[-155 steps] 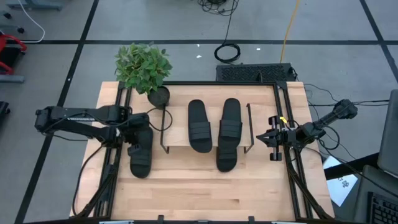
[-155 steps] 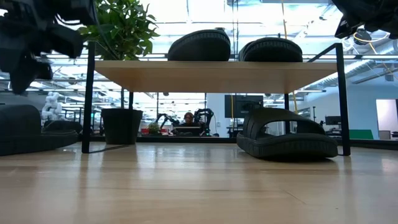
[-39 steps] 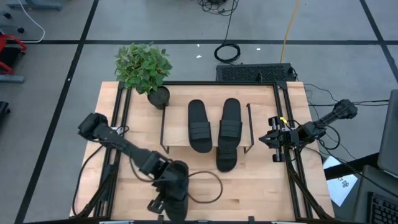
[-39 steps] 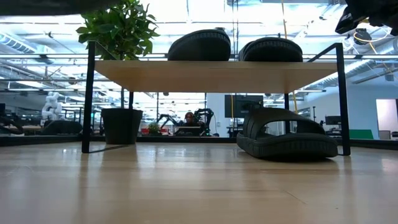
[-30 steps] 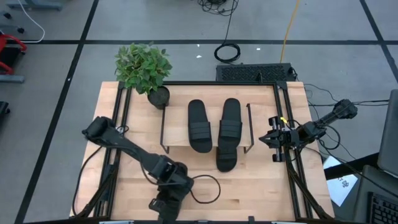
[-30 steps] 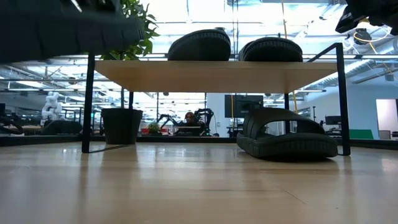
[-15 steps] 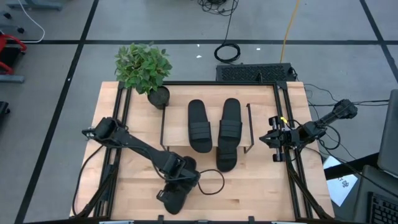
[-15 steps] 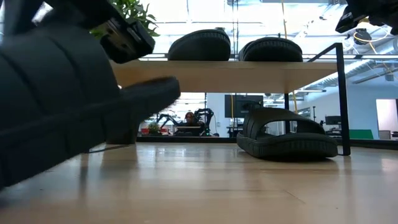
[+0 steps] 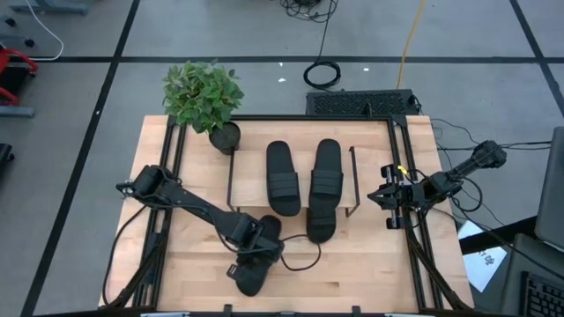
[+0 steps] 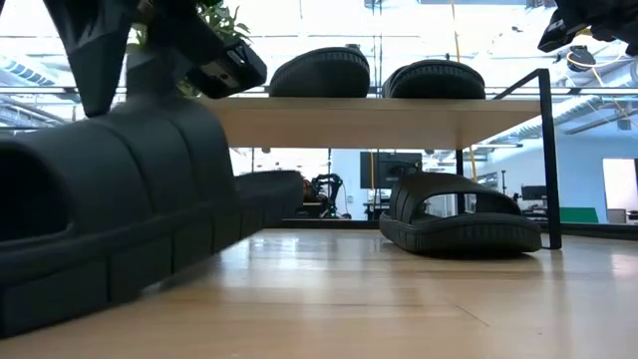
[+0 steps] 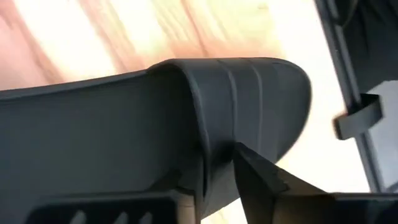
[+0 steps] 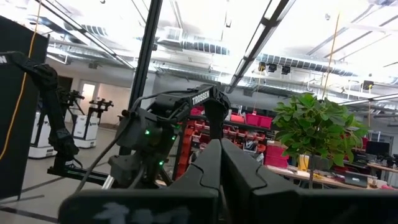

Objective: Pick and place slides into the shelf
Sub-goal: Put the black slide under the shelf

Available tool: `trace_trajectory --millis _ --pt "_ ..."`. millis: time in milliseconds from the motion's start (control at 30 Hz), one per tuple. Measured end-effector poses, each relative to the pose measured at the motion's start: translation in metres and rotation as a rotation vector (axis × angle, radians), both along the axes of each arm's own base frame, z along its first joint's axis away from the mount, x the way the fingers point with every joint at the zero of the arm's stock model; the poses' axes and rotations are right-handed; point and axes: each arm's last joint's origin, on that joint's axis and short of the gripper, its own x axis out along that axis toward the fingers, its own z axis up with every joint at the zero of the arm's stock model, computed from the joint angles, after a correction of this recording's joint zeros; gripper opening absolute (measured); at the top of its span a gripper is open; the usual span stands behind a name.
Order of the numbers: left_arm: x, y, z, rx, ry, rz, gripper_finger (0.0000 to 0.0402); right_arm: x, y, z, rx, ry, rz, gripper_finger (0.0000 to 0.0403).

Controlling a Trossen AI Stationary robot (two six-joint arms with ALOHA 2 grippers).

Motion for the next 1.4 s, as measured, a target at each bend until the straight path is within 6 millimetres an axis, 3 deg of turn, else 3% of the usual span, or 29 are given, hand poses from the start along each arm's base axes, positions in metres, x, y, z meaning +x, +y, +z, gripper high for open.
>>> trace_trajectory --millis 233,467,633,767,1000,1233,1400 --pt "0.001 0.001 -0.001 0.090 -0.048 -0.001 0.0132 0.000 0.000 0.000 0.000 0.000 0.000 0.0000" --pt "-0.006 -0.014 0.000 0.287 -0.174 -0.155 0.0163 0.000 0.000 0.000 0.002 0.000 0.001 0.0000" --pt "-0.019 -0.032 0.007 0.365 -0.232 -0.154 0.0167 0.000 0.000 0.000 0.003 0.000 0.002 0.0000" --pt "-0.042 -0.055 0.024 0.340 -0.284 -0.143 0.0159 0.000 0.000 0.000 0.003 0.000 0.002 0.0000" --pt "-0.068 -0.084 0.042 0.333 -0.426 0.086 0.0148 0.000 0.000 0.000 0.002 0.000 0.002 0.0000" --pt "-0.078 -0.113 0.017 0.425 -0.532 0.129 0.0151 0.000 0.000 0.001 0.018 -0.005 0.008 0.0000" --pt "-0.084 -0.121 0.009 0.470 -0.573 0.213 0.0182 -0.001 0.000 0.001 0.032 -0.011 0.019 0.0000"
